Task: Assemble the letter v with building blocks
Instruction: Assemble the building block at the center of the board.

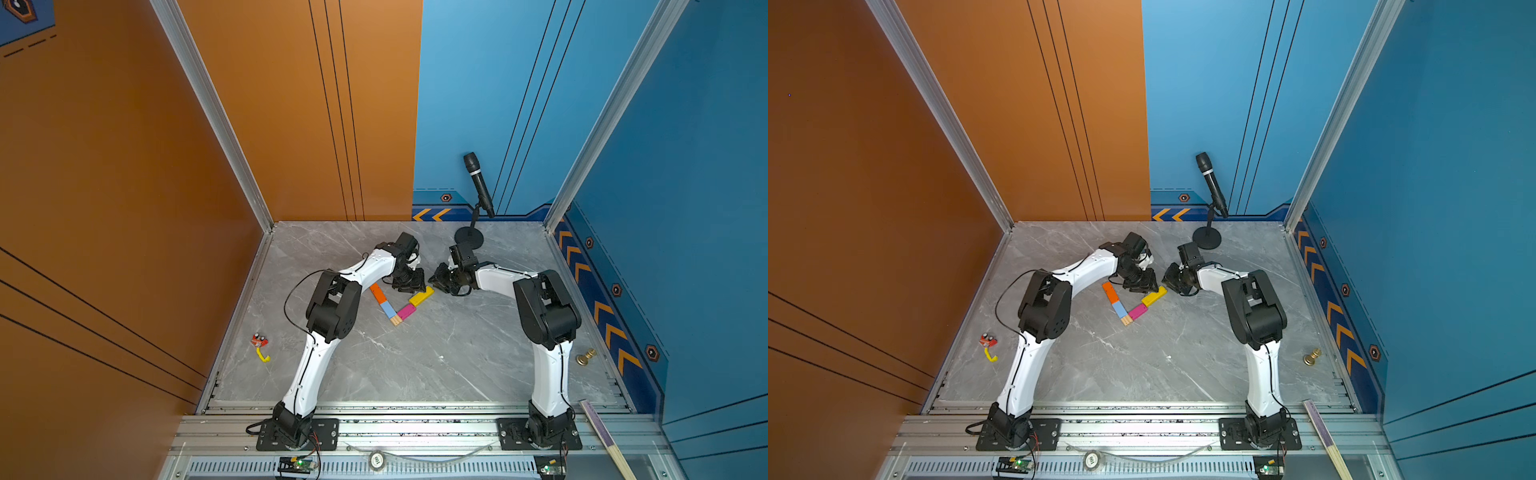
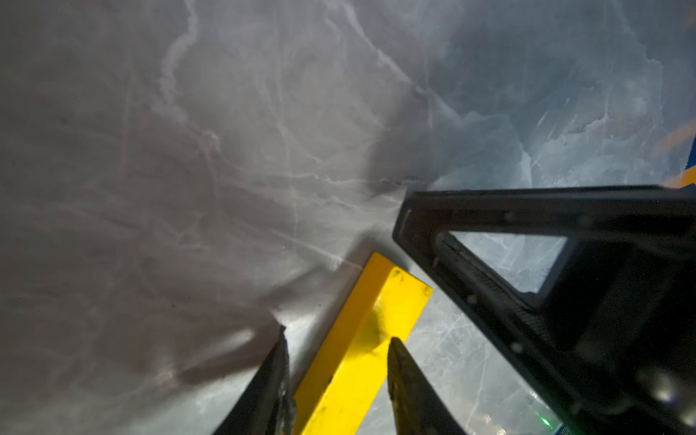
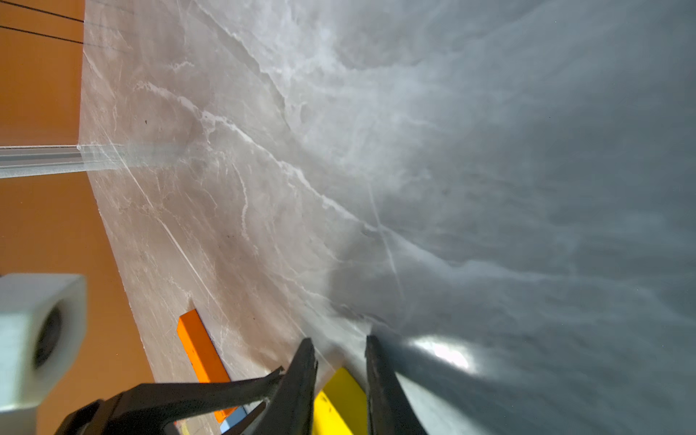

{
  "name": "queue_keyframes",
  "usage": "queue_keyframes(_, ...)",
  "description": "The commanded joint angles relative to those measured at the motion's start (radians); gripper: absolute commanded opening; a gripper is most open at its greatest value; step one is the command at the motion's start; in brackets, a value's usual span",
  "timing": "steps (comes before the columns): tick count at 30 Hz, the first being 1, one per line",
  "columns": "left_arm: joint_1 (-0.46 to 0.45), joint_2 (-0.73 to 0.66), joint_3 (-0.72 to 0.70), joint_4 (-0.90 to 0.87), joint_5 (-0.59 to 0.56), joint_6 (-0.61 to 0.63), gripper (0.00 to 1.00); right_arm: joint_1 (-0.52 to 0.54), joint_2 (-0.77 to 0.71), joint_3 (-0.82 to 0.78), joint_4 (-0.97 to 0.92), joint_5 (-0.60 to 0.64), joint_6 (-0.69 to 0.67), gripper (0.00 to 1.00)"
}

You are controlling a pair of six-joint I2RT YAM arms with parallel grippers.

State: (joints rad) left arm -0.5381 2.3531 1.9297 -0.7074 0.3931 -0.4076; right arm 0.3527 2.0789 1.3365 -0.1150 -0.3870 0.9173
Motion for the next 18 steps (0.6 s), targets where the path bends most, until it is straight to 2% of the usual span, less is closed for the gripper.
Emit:
queue_keyframes(1, -0.011, 0.011, -0.018, -0.015, 0.015, 0.018, 0.44, 0.001, -0.045, -0.022, -0.028, 0.03, 0.01, 0.26)
queue_keyframes(18, -0.021, 0.013, -0.02, -0.015, 0.017, 0.012, 0.44, 0.024, -0.066, -0.06, -0.006, 0.022, 0.03, 0.24)
